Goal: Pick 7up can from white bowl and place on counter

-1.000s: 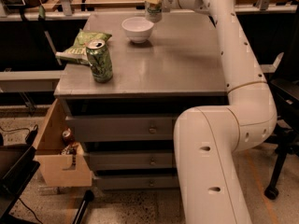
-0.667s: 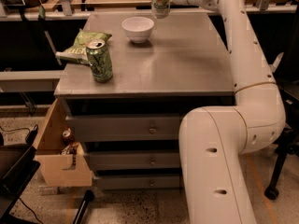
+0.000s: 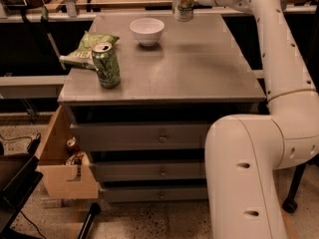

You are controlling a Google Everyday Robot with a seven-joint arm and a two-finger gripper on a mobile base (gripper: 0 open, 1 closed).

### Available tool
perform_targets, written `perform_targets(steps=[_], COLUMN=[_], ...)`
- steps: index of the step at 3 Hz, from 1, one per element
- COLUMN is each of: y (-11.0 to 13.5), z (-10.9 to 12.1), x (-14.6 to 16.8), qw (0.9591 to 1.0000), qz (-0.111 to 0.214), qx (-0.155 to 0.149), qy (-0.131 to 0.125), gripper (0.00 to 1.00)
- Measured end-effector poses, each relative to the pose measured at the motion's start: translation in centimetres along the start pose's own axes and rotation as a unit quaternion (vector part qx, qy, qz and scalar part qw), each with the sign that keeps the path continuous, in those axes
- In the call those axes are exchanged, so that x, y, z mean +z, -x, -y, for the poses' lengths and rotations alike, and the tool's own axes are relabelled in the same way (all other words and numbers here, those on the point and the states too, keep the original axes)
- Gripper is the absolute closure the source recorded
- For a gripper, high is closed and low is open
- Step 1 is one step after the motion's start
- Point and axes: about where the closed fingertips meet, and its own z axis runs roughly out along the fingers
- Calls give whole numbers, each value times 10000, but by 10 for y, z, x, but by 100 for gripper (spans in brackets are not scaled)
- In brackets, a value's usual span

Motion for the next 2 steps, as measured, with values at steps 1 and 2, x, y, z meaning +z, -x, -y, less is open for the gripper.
perform_targets(steps=[1,2], y=[-8,-21], z=[-2,-15], x=[-15,-28], qw=[9998,9994], qz=[-174,-260], qx=[-27,-77], qy=[56,215], gripper=[100,100])
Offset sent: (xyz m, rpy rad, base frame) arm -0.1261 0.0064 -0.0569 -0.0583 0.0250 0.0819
